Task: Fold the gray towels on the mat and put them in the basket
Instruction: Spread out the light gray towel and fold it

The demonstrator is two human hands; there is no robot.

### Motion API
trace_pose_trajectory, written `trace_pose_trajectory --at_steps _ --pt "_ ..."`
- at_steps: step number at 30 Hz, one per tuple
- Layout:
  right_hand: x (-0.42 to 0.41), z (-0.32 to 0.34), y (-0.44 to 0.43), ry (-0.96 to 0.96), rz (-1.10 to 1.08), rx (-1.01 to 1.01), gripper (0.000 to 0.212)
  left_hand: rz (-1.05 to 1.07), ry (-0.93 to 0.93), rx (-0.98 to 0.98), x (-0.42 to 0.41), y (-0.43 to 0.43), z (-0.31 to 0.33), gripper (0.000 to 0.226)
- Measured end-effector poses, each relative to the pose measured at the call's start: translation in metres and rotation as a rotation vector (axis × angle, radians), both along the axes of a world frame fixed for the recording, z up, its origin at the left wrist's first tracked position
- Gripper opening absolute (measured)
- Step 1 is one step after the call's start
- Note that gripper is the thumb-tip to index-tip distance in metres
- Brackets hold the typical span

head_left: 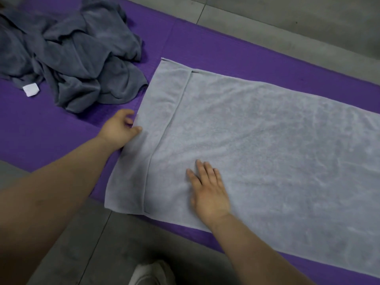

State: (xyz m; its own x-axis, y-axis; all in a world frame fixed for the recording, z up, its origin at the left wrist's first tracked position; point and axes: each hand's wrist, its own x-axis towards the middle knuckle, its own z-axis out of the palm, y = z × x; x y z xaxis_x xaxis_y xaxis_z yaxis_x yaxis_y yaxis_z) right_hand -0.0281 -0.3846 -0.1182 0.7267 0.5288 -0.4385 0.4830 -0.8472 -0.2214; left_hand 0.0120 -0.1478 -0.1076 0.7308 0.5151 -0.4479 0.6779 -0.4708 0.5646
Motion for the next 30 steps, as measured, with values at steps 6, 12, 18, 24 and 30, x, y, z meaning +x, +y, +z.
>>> trace_pose_trajectory --at_steps 6,12,18,24,30 --pt "-0.029 0.005 0.051 0.056 0.157 0.189 0.054 -0.023 -0.050 -0.105 0.046 -0.002 -0.002 0.057" --pt "-0.044 0.000 0.098 0.215 0.533 0.132 0.075 -0.185 -0.077 -0.100 0.071 0.008 0.000 0.046" --pt "-0.045 -0.004 0.114 0.127 0.567 0.012 0.062 -0.178 -0.030 -0.135 0.074 0.019 0.004 0.050" --pt "-0.038 0.002 0.103 0.167 0.182 0.256 0.040 -0.070 -0.066 -0.218 0.071 0.020 0.008 0.047" --pt "-0.008 0.020 0.060 0.501 -0.445 0.557 0.017 -0.005 -0.103 -0.275 0.074 0.001 0.020 0.044"
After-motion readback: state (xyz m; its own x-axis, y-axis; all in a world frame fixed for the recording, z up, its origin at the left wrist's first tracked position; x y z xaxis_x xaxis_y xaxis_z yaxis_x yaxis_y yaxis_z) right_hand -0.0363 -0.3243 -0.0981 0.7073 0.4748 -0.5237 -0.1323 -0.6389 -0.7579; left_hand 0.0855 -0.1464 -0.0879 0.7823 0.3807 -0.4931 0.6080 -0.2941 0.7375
